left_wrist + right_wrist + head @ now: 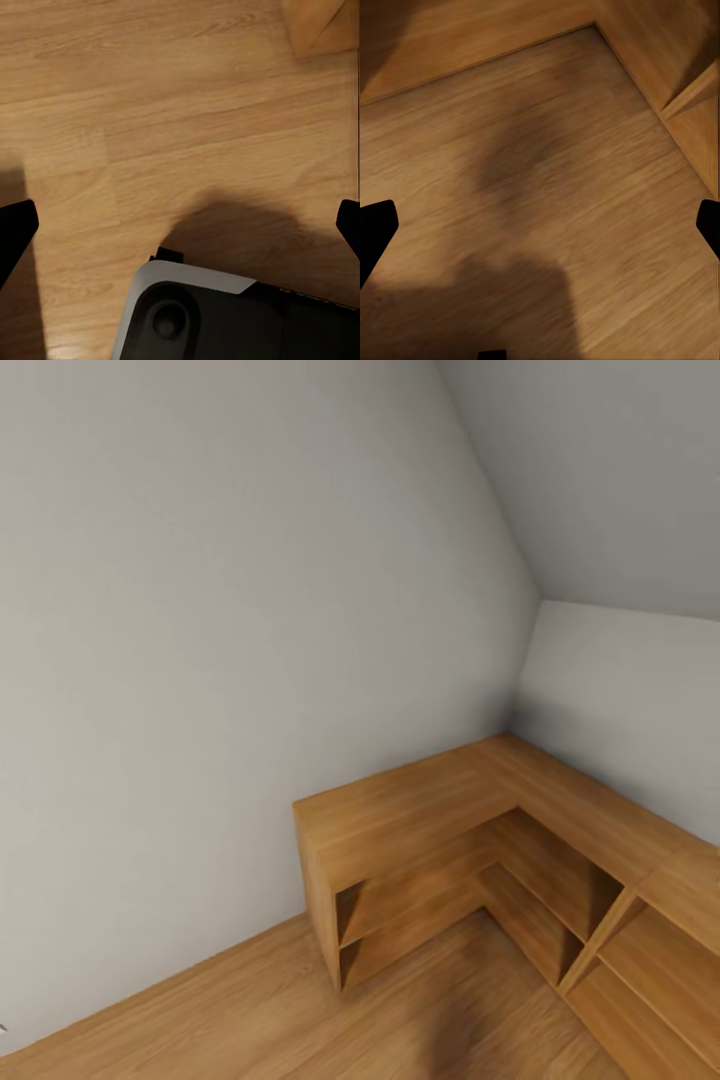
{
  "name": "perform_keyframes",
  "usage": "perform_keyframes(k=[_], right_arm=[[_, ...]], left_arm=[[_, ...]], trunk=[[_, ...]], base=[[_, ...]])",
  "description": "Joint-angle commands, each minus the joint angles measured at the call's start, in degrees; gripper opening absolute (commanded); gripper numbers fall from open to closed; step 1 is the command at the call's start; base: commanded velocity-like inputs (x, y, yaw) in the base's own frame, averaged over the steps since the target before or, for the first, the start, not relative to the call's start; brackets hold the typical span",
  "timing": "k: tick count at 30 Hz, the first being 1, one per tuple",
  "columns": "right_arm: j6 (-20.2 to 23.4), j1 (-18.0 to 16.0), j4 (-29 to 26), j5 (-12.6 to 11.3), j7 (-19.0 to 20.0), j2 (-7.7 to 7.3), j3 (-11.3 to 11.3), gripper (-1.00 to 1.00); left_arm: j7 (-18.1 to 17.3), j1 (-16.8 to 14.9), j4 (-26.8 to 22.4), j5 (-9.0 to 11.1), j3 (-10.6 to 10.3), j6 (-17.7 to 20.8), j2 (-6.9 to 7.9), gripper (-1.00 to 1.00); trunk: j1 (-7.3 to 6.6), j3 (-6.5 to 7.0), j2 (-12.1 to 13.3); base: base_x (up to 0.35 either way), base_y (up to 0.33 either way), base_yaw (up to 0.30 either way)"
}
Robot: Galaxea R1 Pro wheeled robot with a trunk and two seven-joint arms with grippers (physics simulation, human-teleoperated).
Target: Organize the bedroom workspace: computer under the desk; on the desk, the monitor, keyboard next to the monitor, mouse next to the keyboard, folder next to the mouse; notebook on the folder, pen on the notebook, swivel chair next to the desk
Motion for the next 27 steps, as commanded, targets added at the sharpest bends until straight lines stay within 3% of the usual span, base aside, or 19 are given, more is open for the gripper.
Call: perform_keyframes(k=[1, 27], right_arm=[[-0.2, -0.1, 0.1, -0.2, -0.2, 0.03, 0.5, 1.0], [-0.2, -0.1, 0.1, -0.2, -0.2, 0.03, 0.5, 1.0]], left_arm=[[-0.2, 0.0, 0.0, 0.0, 0.3, -0.1, -0.01, 1.0], [-0.2, 0.0, 0.0, 0.0, 0.3, -0.1, -0.03, 1.0]], trunk=[[0.03, -0.05, -0.1], [0.03, 0.96, -0.1]], base=[[0.006, 0.0, -0.194], [0.001, 0.0, -0.231]])
